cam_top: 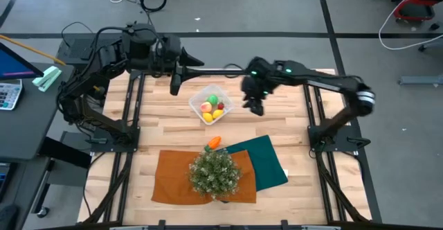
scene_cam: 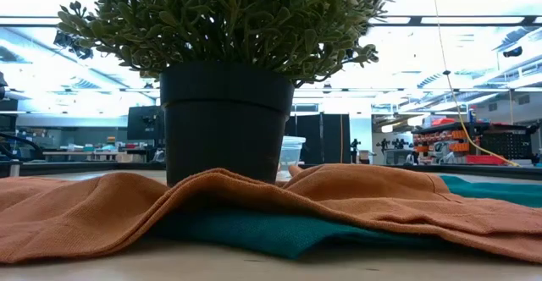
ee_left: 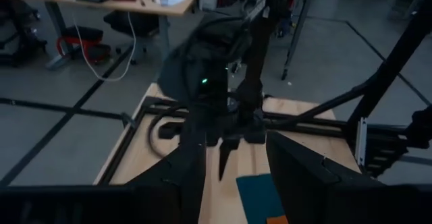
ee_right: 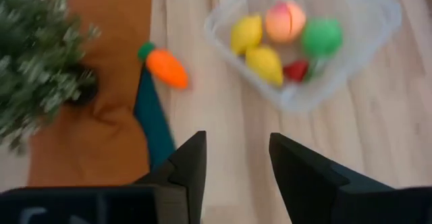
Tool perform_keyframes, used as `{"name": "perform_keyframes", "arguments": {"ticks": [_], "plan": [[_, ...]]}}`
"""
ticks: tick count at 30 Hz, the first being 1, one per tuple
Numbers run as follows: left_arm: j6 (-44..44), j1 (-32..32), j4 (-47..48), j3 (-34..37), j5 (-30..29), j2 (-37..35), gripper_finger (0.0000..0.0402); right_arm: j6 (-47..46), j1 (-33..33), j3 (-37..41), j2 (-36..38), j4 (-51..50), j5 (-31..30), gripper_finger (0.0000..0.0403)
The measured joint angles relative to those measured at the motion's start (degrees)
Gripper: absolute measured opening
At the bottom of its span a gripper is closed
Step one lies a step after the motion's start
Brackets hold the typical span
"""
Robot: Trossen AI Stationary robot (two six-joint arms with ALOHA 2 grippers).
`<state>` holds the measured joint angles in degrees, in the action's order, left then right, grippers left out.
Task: Pick and placing Produce into tupperware
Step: Put the carrot into the transparent container
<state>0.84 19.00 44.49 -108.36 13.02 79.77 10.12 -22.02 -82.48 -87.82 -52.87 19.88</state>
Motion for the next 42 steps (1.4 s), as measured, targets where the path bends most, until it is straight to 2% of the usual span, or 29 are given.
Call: {"name": "perform_keyframes", "arguments": {"ticks": [4, 9, 17, 28, 36, 42], "plan": [[0.55, 0.07, -1.78, 0.00, 0.74, 0.09, 0.0162, -4.72, 0.04, 9.32, 9.86, 0.23, -0.18, 0.0124], [8.94, 1.58, -2.48, -0.04, 0.76, 2.31, 0.0162, -11.87, 0.09, 18.74, 20.33, 1.85, -1.85, 0.0123], [20.11, 1.90, 1.19, -0.01, 0.79, 9.68, 0.0162, -21.46, 0.07, 29.65, 31.15, 7.99, -2.24, 0.0123], [39.33, 0.76, 14.29, 0.02, -0.03, 15.17, 0.0162, -20.29, 3.77, 35.52, 34.17, 8.66, -2.33, 0.0122], [40.99, -2.79, 22.12, 0.02, -5.42, 15.17, 0.0146, -16.60, 4.98, 37.40, 34.17, 8.76, -2.38, 0.0123], [41.40, -6.49, 24.61, 0.01, -5.75, 16.87, 0.0136, -12.35, 4.83, 37.40, 34.17, 8.79, -2.38, 0.0123]]}}
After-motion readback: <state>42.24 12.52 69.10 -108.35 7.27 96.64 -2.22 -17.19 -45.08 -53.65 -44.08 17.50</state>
